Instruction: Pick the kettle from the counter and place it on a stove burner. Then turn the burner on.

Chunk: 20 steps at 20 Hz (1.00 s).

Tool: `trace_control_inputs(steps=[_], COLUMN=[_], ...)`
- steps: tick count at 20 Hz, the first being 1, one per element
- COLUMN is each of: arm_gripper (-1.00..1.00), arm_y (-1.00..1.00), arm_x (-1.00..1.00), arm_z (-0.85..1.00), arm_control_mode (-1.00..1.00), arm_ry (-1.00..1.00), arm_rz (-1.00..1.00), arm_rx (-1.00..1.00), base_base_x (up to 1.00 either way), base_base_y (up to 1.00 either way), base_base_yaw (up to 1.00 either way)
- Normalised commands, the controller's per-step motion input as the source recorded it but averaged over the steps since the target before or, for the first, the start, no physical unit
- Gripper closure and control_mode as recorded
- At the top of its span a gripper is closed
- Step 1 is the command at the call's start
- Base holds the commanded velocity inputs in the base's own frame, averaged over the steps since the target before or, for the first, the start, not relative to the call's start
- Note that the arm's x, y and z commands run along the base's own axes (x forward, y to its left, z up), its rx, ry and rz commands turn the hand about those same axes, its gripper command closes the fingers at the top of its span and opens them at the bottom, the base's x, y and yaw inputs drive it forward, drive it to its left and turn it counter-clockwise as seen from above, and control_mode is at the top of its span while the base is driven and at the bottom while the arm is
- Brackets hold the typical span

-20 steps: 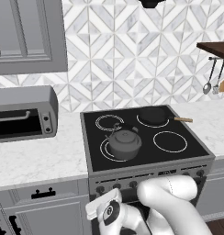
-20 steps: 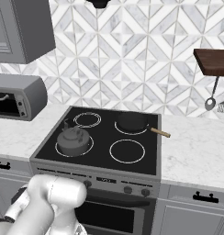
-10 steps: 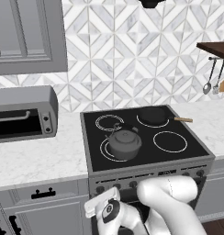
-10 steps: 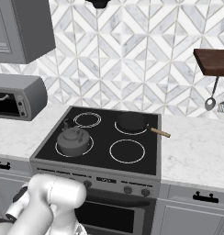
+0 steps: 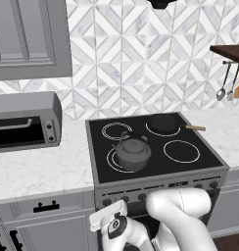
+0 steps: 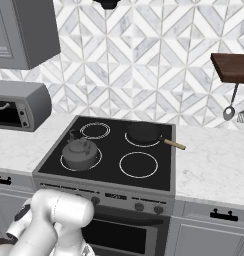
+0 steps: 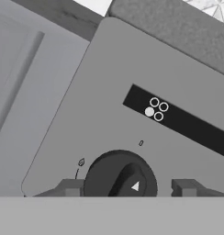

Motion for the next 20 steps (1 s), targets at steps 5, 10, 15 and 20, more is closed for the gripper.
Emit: trace_control_inputs(steps=[5, 10, 15, 20], arm_gripper=[1.0, 1.0, 1.0, 1.0], arm_y=[0.03, 0.19, 0.04, 0.02], arm_x=[0.04, 0.0, 0.02, 0.04], arm_z=[0.0, 0.15, 0.2, 0.21], arm_control_mode=[-1.0, -1.0, -1.0, -1.0], arm_ry=[0.0, 0.0, 0.0, 0.04], arm_rz=[0.01, 0.11, 0.15, 0.16], arm_rx=[0.0, -0.04, -0.12, -0.22], base_base_x=[0.0, 0.0, 0.0, 0.0], base_base_y=[0.0, 0.0, 0.0, 0.0], base_base_yaw=[0.0, 0.0, 0.0, 0.0])
